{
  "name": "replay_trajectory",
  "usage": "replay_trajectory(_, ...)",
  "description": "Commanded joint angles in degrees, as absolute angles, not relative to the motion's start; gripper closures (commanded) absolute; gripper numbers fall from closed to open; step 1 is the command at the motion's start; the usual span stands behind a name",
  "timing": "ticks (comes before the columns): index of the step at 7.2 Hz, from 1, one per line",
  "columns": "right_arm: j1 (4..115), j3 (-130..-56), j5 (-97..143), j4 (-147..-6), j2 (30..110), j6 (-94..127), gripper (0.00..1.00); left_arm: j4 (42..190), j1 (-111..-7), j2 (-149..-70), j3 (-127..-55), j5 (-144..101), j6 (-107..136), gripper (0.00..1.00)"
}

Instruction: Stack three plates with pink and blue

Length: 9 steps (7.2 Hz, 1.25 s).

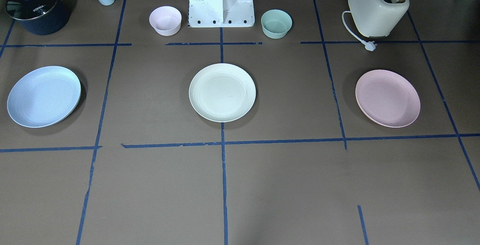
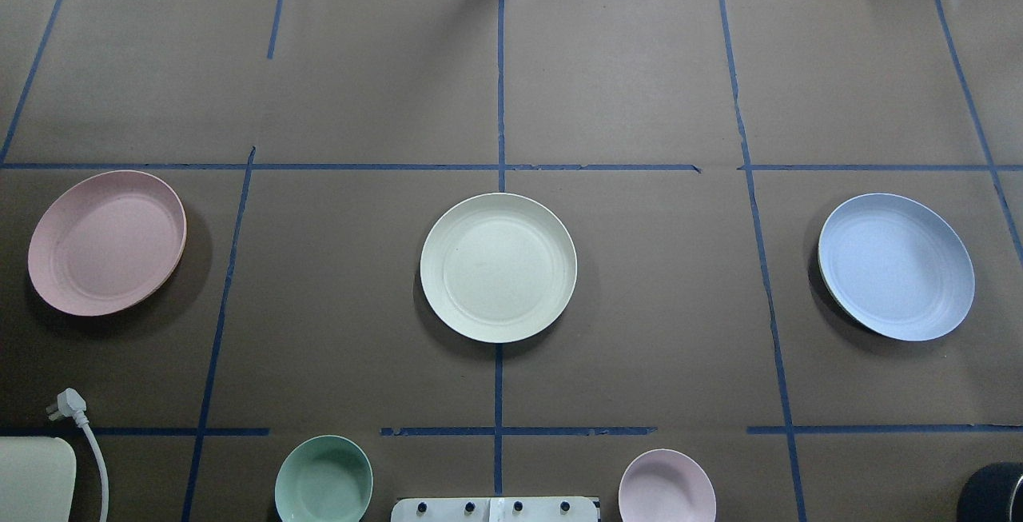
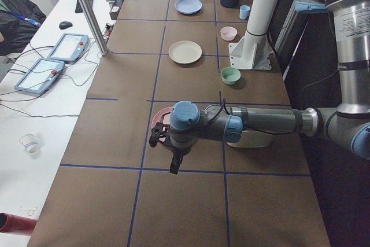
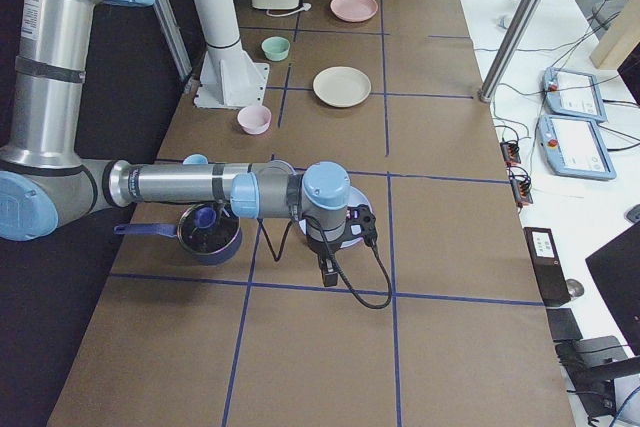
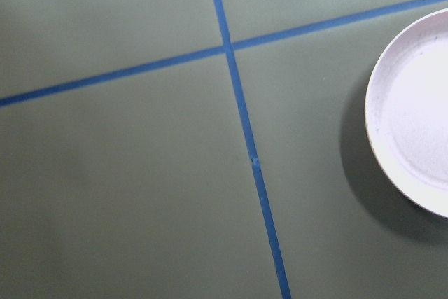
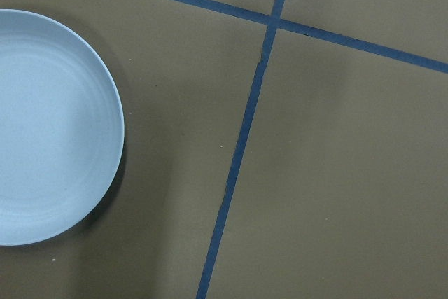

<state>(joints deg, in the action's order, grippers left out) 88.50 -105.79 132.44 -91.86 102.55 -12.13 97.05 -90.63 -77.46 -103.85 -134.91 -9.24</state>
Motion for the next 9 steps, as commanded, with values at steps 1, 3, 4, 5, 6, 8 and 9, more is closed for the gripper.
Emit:
replay_trajectory(1,88.5,-105.7,132.5,-91.8,102.6,-12.0,0.00,104.0,-85.4,-77.4,-103.0,-134.8,0.0,0.00)
replay_trajectory(3,88.4,-105.6,132.5,-91.8,102.6,-12.0,0.00,121.2,-73.5,-77.6,-98.9,-132.0,29.9,0.00)
replay_trajectory(4,88.4,-105.6,132.5,-91.8,102.6,-12.0,0.00,134.0,-68.2,-78.0,-93.3,-127.8,42.8,0.00)
replay_trajectory(5,88.4,-105.6,132.9,-91.8,102.6,-12.0,0.00,139.8,-62.6,-80.0,-89.8,-124.1,52.0,0.00)
replay_trajectory(6,88.4,-105.6,133.5,-91.8,102.6,-12.0,0.00,140.9,-58.3,-81.5,-88.0,-122.5,54.9,0.00)
replay_trajectory(8,88.4,-105.6,133.5,-91.8,102.7,-12.0,0.00,140.8,-56.2,-82.9,-86.0,-122.6,55.0,0.00)
replay_trajectory(9,88.4,-105.5,133.5,-91.8,102.7,-12.0,0.00,140.8,-56.2,-82.9,-85.6,-122.6,55.0,0.16)
